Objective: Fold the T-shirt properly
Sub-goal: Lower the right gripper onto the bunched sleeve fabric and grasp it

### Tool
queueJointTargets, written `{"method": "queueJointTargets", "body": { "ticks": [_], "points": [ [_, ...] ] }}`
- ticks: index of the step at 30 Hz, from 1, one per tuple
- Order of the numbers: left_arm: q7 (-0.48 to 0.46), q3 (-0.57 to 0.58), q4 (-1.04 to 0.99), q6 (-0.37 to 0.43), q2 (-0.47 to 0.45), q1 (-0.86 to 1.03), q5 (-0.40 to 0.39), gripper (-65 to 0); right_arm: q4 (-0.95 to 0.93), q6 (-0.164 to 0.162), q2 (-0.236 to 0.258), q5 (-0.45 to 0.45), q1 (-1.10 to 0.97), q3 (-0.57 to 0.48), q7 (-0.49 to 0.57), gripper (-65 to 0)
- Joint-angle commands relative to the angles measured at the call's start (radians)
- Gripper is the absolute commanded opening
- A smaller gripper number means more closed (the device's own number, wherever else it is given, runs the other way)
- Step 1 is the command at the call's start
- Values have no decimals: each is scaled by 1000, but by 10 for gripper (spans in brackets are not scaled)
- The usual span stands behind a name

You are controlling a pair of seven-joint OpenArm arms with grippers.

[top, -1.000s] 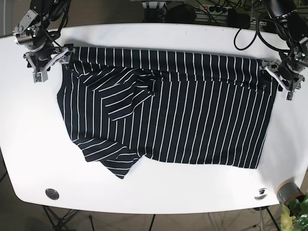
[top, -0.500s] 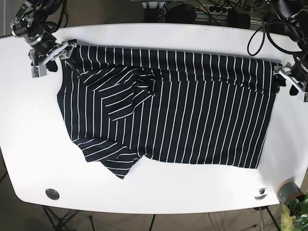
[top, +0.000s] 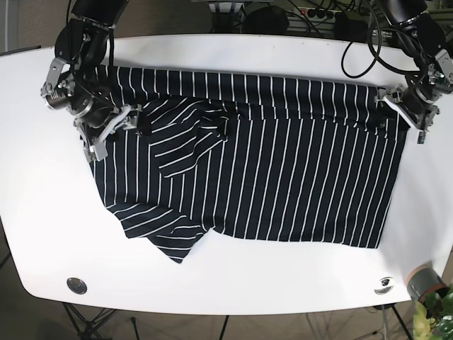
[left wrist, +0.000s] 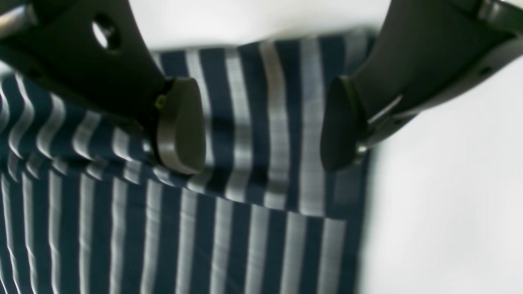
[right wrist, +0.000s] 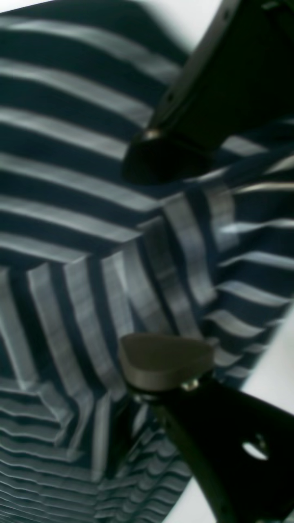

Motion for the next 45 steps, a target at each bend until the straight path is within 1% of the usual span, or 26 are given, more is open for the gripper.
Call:
{"method": "queueJointTargets", "body": {
  "ticks": [1,4,6,9,11,15,19,21,23,25,26,29,33,35,36,40,45],
  "points": [
    [-20,5,5,0,-30,-13,-12,-253,-41,4,13,-34,63,4,15,-111],
    [-55,5,-6,0,-24,-8,39,-253,-101,7,18,-65,95,4,15,-111],
    [-98,5,-22,0,-22,-8,94,-253,-130,12,18,-64,98,3,15,-111],
    [-139,7,-67,0,-21,-15,142,-253,-159,12,14,-62,116,1,13,-111],
    [-151,7,-82,0,-21,-15,146,-253,-156,9,11,-62,109,1,7,-111],
    [-158,7,-99,0,-22,-15,146,-253,-144,13,5,-60,81,1,-8,-113],
    [-158,7,-111,0,-22,-15,148,-253,-81,13,-25,-60,30,1,-10,-113],
    [-158,7,-128,0,-22,-16,146,-253,-68,13,-28,-60,24,1,-10,-113],
    [-159,7,-137,0,-22,-16,146,-253,-70,13,-42,-65,23,-10,-10,-113],
    [-159,7,-142,0,-22,-18,148,-253,-70,13,-42,-68,21,-19,-10,-124],
    [-159,7,-142,0,-22,-24,150,-253,-70,13,-42,-65,21,-20,-10,-140],
    [-159,7,-151,0,-22,-41,150,-253,-70,10,-44,-62,23,-36,-10,-260],
    [-159,7,-191,0,-28,-50,150,-253,-71,6,-45,-70,29,-45,-10,-514],
    [-159,7,-199,0,-30,-50,150,-253,-71,6,-45,-64,29,-46,-10,-606],
    [-159,5,-199,0,-30,-50,150,-253,-71,6,-45,-62,29,-46,-10,-633],
    [-159,2,-200,0,-30,-50,150,-253,-65,10,-42,-62,29,-31,-10,-623],
    [-159,2,-202,0,-30,-48,150,-253,-65,15,-39,-62,41,26,-2,-623]
  ]
}}
